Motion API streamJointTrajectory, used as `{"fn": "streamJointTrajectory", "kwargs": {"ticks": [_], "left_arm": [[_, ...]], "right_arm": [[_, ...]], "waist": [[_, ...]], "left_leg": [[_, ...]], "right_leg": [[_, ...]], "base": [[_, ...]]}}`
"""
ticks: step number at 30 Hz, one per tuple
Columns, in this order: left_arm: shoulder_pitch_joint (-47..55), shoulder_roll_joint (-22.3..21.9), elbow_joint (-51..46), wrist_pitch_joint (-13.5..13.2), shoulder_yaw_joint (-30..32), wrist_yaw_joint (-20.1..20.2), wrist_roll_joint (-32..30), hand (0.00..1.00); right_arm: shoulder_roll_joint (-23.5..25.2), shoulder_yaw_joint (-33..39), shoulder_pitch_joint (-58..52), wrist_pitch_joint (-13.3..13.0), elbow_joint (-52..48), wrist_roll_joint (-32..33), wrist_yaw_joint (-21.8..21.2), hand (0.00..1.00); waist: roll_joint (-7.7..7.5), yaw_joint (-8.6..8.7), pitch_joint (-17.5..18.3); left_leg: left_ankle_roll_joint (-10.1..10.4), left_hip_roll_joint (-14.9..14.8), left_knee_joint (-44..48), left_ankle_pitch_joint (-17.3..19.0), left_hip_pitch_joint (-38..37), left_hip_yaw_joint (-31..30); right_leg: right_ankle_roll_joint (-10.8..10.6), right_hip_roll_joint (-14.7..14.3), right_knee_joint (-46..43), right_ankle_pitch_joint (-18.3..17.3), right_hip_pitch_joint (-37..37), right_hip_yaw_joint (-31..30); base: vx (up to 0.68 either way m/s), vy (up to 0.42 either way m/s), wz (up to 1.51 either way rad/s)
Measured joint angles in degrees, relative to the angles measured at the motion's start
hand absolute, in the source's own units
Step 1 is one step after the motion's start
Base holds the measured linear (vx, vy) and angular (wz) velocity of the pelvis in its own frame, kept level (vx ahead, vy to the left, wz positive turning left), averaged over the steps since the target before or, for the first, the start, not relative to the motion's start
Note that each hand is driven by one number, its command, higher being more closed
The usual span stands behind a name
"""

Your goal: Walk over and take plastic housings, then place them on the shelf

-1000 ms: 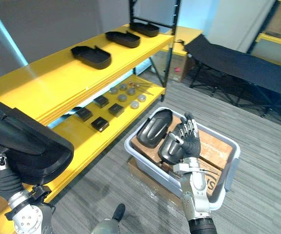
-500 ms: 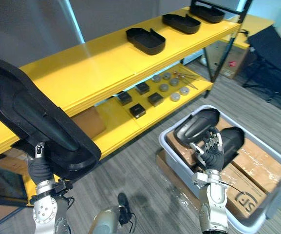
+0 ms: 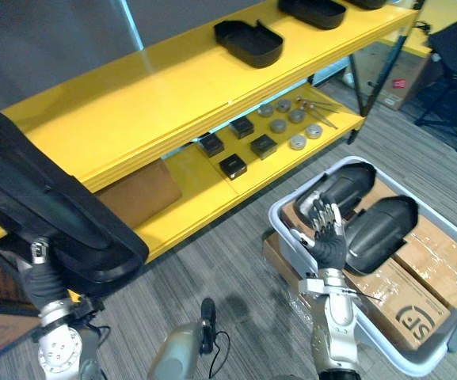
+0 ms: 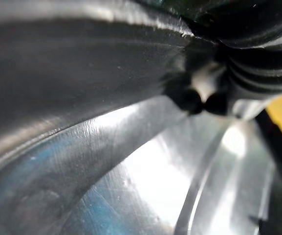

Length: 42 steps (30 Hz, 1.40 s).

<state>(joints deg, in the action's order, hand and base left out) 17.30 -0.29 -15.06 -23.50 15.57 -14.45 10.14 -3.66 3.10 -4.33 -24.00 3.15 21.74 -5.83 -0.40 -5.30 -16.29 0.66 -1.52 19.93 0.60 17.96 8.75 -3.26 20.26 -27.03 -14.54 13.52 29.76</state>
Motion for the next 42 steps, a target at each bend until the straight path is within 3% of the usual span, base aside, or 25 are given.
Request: {"fn": "streamJointTrajectory", "kwargs": {"ticks": [1,2,3,4,5,7,9,11,13,14,15,16,17,18,19,20,29,32,35,37,42], "left_arm": [[-0.41,0.36,-0.18,-0.01,0.10,0.00,-0.13,1.00],[-0.34,0.75,-0.42,-0.01,0.24,-0.07,-0.36,1.00],[-0.64,1.98,-0.67,-0.03,0.88,-0.39,-1.28,1.00],[-1.30,2.68,-0.42,0.07,1.54,-0.70,-1.53,1.00],[-1.77,2.84,-0.14,0.19,1.73,-0.82,-1.55,1.00],[-3.01,2.48,0.34,0.20,1.14,-0.83,-1.51,1.00],[-4.32,2.54,0.39,0.18,0.78,-0.84,-1.52,1.00],[-5.06,2.89,0.45,0.18,-0.15,-0.91,-1.51,1.00],[-4.23,4.74,0.39,-0.01,-1.99,-1.79,-1.56,1.00],[-4.19,4.33,1.19,-0.07,-2.45,-2.00,-1.62,1.00],[-2.93,2.85,1.61,0.04,-3.76,-2.53,-1.59,1.00],[-2.35,1.83,1.62,-0.05,-4.46,-2.26,-1.57,1.00],[-2.47,0.69,1.65,-0.06,-5.64,-1.13,-1.57,1.00],[-2.58,0.45,1.64,-0.11,-5.78,-0.76,-1.57,1.00],[-2.97,-0.45,1.63,-0.34,-6.21,0.71,-1.55,1.00],[-3.28,-0.39,1.63,-0.54,-7.07,1.73,-1.48,1.00],[-6.03,1.71,1.53,-1.75,-7.74,3.29,-2.42,1.00],[-6.23,2.27,-1.35,-1.59,-7.49,4.38,-6.62,1.00],[-8.42,3.64,-3.05,1.08,-7.73,7.58,-8.96,1.00],[-10.61,7.06,-2.68,5.87,-7.90,9.22,-8.80,1.00],[-19.78,9.65,4.89,15.84,-9.33,8.96,-7.70,1.00]], "right_arm": [[-0.11,0.16,0.28,-0.18,-0.02,0.01,-0.70,0.00],[-0.10,0.08,0.57,-0.34,-0.02,-0.01,-1.16,0.00],[0.21,-0.22,1.04,-0.98,-0.10,-0.12,-2.43,0.00],[0.27,-1.11,1.97,-1.07,-0.20,-0.72,-4.08,0.00],[0.23,-1.35,2.37,-1.07,-0.32,-1.04,-4.69,0.00],[-0.04,-1.96,2.25,-1.07,-1.08,-1.70,-7.31,0.00],[-0.57,-2.44,1.81,-1.08,-2.99,-1.43,-8.77,0.00],[-1.02,-2.96,1.25,-1.10,-4.20,-0.04,-9.18,0.00],[-0.99,-6.24,0.79,-1.04,-4.60,0.07,-9.23,0.00],[-1.68,-7.16,1.13,-1.00,-4.43,0.05,-9.32,0.00],[-2.79,-8.57,1.15,-0.70,-4.20,0.04,-9.25,0.00],[-3.06,-8.88,1.24,-0.24,-4.15,0.02,-9.18,0.00],[-3.52,-8.36,1.16,0.31,-4.09,0.00,-8.92,0.00],[-3.54,-8.23,1.17,0.35,-4.08,-0.04,-8.81,0.00],[-4.42,-7.62,1.18,0.48,-4.08,-0.51,-7.66,0.00],[-4.59,-6.39,1.21,0.64,-3.99,-1.40,-6.41,0.00],[-0.38,-1.85,-3.02,-0.05,-8.85,-6.81,-1.48,0.00],[-0.37,-0.59,-5.14,-0.61,-14.86,-6.89,-1.02,0.00],[-0.44,1.25,-6.66,-0.76,-18.39,-6.91,-0.52,0.00],[-0.50,1.87,-6.82,-0.60,-20.35,-6.90,-0.65,0.00],[-2.35,4.44,-6.95,1.51,-22.39,-6.71,-3.25,0.00]], "waist": [[-0.11,0.12,0.05],[-0.19,0.11,0.15],[-1.05,0.79,0.30],[-1.71,1.45,0.29],[-2.01,1.68,0.33],[-1.04,2.42,0.18],[-0.81,3.10,0.53],[-1.05,3.57,0.70],[-4.67,3.47,2.91],[-4.41,3.29,3.21],[-1.80,3.03,4.13],[-0.59,2.96,4.44],[0.96,3.74,5.04],[1.13,3.86,5.13],[2.02,4.19,5.66],[2.60,4.14,5.99],[0.67,4.80,6.06],[0.69,6.29,6.14],[0.90,6.99,6.32],[1.28,8.17,6.85],[2.59,10.39,7.49]], "left_leg": [[-0.45,0.62,-0.15,1.00,-0.96,-1.73],[-0.68,1.03,-1.03,1.18,-1.89,-2.65],[-1.10,1.23,-3.20,1.41,-3.02,-5.42],[-1.79,1.69,-4.75,1.25,-4.28,-7.67],[-1.88,1.83,-5.56,1.32,-5.43,-8.67],[-1.74,1.91,-7.92,2.03,-10.62,-12.96],[-1.47,1.89,-7.92,3.29,-11.99,-15.97],[-0.15,2.61,-6.73,4.31,-12.04,-19.38],[1.48,5.89,-5.62,6.74,-12.11,-23.18],[2.05,5.54,-4.84,7.77,-12.24,-24.20],[2.21,2.97,-4.43,8.97,-11.77,-23.01],[2.06,0.36,-4.84,9.22,-11.88,-19.18],[2.59,-3.91,-6.23,8.78,-12.31,-10.93],[2.89,-4.46,-6.69,8.53,-12.56,-9.40],[3.44,-6.73,-9.52,5.39,-14.60,-4.11],[5.79,-7.34,-13.09,2.61,-16.98,-1.83],[5.50,-5.32,-18.14,1.60,-22.17,1.29],[5.39,-5.28,-19.60,1.25,-23.19,3.00],[5.48,-5.42,-20.16,1.17,-24.09,4.71],[5.58,-5.47,-20.81,1.12,-25.15,6.59],[5.56,-5.40,-21.20,1.12,-25.28,10.15]], "right_leg": [[4.19,0.32,-8.02,5.73,-3.99,-5.55],[3.63,0.13,-11.48,10.26,-5.86,-8.52],[0.84,-1.73,-16.30,10.35,-9.08,-13.29],[-0.58,-4.06,-18.95,3.82,-12.69,-15.47],[-0.32,-5.49,-19.03,1.48,-13.94,-15.81],[2.02,-10.65,-11.72,-2.19,-16.81,-16.63],[1.64,-14.43,-3.82,-2.11,-20.51,-22.29],[0.09,-16.28,3.87,0.63,-22.44,-26.86],[0.19,-14.15,11.31,11.45,-22.17,-29.28],[-1.62,-13.95,11.50,10.70,-21.45,-28.14],[-0.61,-15.38,14.44,11.22,-18.81,-25.10],[0.09,-15.79,16.56,11.70,-16.86,-23.12],[0.27,-15.98,18.89,11.79,-13.84,-19.22],[0.27,-15.98,19.28,11.79,-13.31,-18.57],[0.27,-16.01,20.60,11.79,-11.39,-16.63],[0.28,-15.89,21.13,11.78,-10.15,-15.72],[-0.17,-14.34,23.16,12.01,-8.22,-17.94],[-0.60,-14.51,24.16,12.26,-8.18,-19.17],[-1.02,-14.86,24.66,12.54,-8.40,-20.84],[-1.07,-15.32,24.78,12.82,-8.75,-22.55],[-1.25,-15.94,24.92,13.73,-10.96,-26.36]], "base": [[0.28,0.210,0.92],[0.30,0.177,0.87],[0.32,0.080,0.94],[0.33,0.039,0.94],[0.36,-0.006,0.85],[0.36,0.000,0.87],[0.32,-0.069,1.06],[0.24,-0.136,1.24],[0.31,-0.321,1.16],[0.29,-0.316,0.89],[0.22,-0.214,0.76],[0.27,-0.254,1.28],[0.20,-0.176,1.04],[0.22,-0.161,1.14],[0.18,-0.039,0.67],[0.17,-0.009,0.58],[0.05,0.039,-0.13],[-0.02,-0.009,-0.23],[-0.02,-0.006,-0.28],[0.01,0.008,-0.37],[0.00,0.007,-0.38]]}}
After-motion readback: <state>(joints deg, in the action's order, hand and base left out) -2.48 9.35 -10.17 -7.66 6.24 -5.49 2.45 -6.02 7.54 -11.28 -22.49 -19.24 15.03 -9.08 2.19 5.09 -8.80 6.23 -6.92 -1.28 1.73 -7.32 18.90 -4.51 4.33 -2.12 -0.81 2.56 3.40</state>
